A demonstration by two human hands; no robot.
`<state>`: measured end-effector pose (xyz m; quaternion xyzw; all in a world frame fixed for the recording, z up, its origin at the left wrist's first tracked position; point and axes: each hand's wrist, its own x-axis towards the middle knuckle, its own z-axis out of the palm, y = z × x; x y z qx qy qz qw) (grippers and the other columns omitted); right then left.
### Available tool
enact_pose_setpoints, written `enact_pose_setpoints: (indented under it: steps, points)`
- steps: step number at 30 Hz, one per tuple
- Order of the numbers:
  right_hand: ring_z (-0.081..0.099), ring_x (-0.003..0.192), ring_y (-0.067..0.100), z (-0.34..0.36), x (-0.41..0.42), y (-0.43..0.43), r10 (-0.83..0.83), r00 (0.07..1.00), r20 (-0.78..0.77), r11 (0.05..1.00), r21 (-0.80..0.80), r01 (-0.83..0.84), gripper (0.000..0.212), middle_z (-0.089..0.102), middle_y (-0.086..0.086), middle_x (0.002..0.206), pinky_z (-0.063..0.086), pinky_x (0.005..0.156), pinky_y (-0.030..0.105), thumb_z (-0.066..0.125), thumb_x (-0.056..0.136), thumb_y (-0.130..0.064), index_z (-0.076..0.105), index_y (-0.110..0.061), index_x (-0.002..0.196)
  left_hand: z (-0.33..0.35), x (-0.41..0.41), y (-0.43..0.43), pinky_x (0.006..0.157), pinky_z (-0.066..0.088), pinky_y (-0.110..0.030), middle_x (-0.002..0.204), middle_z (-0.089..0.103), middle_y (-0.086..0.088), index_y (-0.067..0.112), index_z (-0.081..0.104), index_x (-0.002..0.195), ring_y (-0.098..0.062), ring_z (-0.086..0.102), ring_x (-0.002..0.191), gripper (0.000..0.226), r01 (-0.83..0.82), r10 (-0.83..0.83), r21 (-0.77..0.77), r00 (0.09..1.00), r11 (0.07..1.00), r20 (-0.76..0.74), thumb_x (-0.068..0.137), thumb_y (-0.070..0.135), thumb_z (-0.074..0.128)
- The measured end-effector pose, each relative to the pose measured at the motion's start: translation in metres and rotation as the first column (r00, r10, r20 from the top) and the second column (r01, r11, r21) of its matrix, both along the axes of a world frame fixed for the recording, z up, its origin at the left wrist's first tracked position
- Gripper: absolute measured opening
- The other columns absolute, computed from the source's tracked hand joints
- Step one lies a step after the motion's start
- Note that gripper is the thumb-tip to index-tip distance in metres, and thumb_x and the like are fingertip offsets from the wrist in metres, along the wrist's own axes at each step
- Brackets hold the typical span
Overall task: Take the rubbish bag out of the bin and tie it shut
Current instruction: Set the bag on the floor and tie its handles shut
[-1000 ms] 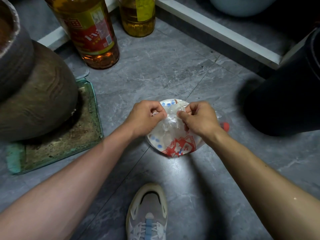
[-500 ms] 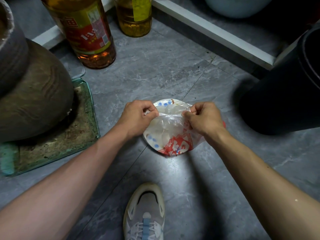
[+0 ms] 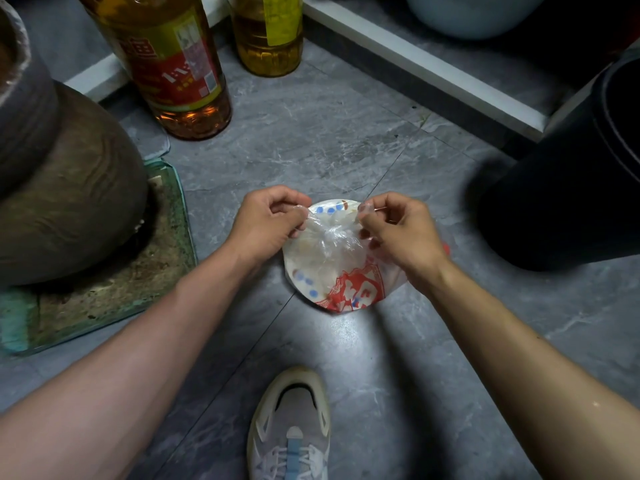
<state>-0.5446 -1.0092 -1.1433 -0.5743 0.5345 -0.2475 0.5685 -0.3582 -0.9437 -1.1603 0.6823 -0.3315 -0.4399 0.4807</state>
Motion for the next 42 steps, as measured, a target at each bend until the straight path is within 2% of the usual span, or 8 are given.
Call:
enact_pose_setpoints:
  steps: [3,10,15,20,26,31,38,42]
  points:
    - [0.064,0.058,0.012,0.001,0.004,0.000,-0.033,0.999,0.024,0.999,-0.014,0.034,0.009,0.059,-0.007,0.054,0.048,0.050,0.027,0.073,0.087,-0.015,0.066,-0.011,0.084,0.002,-0.005,-0.002,0.060,0.054,-0.022,0.073,0.066,-0.008,0.013,0.070,0.087,-0.010,0.064,0.062,0.017,-0.033,0.033,-0.015,0.999,0.999,-0.034,0.085,-0.003,0.065]
    - [0.053,0.067,0.020,0.001,0.014,-0.002,-0.058,0.998,-0.006,0.992,-0.109,0.057,0.021,0.058,0.005,0.072,0.048,0.062,0.031,0.066,0.083,0.004,0.066,-0.017,0.078,0.008,-0.018,-0.009,0.060,0.053,-0.023,0.074,0.064,-0.005,0.010,0.065,0.097,-0.016,0.062,0.067,0.020,-0.170,0.166,-0.052,0.983,0.984,-0.079,0.082,-0.002,0.069]
    - [0.063,0.069,0.017,0.005,0.018,-0.002,-0.051,0.980,0.191,0.999,0.019,0.049,0.020,0.061,0.004,0.070,0.056,0.072,0.031,0.067,0.085,0.007,0.065,-0.009,0.097,0.007,-0.021,-0.011,0.061,0.054,-0.028,0.075,0.063,-0.006,0.011,0.061,0.101,-0.013,0.060,0.057,0.024,-0.238,0.226,-0.048,0.956,0.970,-0.189,0.083,-0.004,0.066]
    - [0.056,0.051,0.007,0.006,0.025,0.002,-0.018,0.983,0.183,1.000,0.019,0.014,0.021,0.060,0.004,0.068,0.044,0.050,0.017,0.065,0.087,0.006,0.064,-0.010,0.101,0.009,-0.025,-0.011,0.049,0.042,-0.021,0.073,0.062,-0.006,0.009,0.060,0.102,-0.010,0.053,0.051,0.023,-0.236,0.224,-0.012,0.935,0.972,-0.276,0.084,-0.004,0.064]
    - [0.046,0.042,0.008,0.009,0.029,0.002,-0.013,0.993,0.114,0.998,0.056,0.007,0.014,0.053,-0.003,0.054,0.036,0.041,0.017,0.058,0.093,-0.001,0.065,-0.012,0.088,0.007,-0.024,-0.006,0.044,0.035,-0.019,0.066,0.061,-0.003,0.008,0.066,0.091,-0.007,0.044,0.045,0.009,-0.111,0.124,0.077,0.974,0.991,-0.191,0.087,0.001,0.062]
    - [0.040,0.037,0.003,0.014,0.024,0.003,0.106,0.989,0.100,0.986,0.117,-0.117,0.016,0.050,0.003,0.052,0.034,0.039,0.014,0.054,0.098,-0.002,0.068,-0.005,0.090,0.003,-0.021,-0.002,0.044,0.027,-0.024,0.060,0.052,0.001,0.014,0.066,0.087,-0.009,0.037,0.045,0.013,-0.076,0.097,0.107,0.972,0.991,-0.214,0.089,0.006,0.057]
    - [0.043,0.039,0.004,0.012,0.024,-0.001,-0.108,0.993,0.039,0.985,0.143,0.102,0.013,0.053,-0.004,0.049,0.038,0.041,0.016,0.057,0.096,-0.003,0.070,-0.004,0.091,0.008,-0.024,-0.003,0.045,0.034,-0.020,0.064,0.056,0.000,0.014,0.067,0.086,-0.004,0.042,0.043,0.013,-0.272,0.292,0.140,0.944,0.952,-0.152,0.084,0.004,0.059]
    - [0.049,0.041,0.006,0.019,0.025,-0.001,-0.129,0.985,0.118,0.970,0.220,0.100,0.008,0.058,-0.002,0.052,0.031,0.042,0.019,0.063,0.091,-0.007,0.068,-0.003,0.088,0.018,-0.025,-0.007,0.049,0.035,-0.020,0.061,0.057,0.001,0.013,0.066,0.088,-0.007,0.042,0.047,0.009,-0.273,0.291,0.102,0.916,0.957,-0.277,0.085,0.007,0.061]
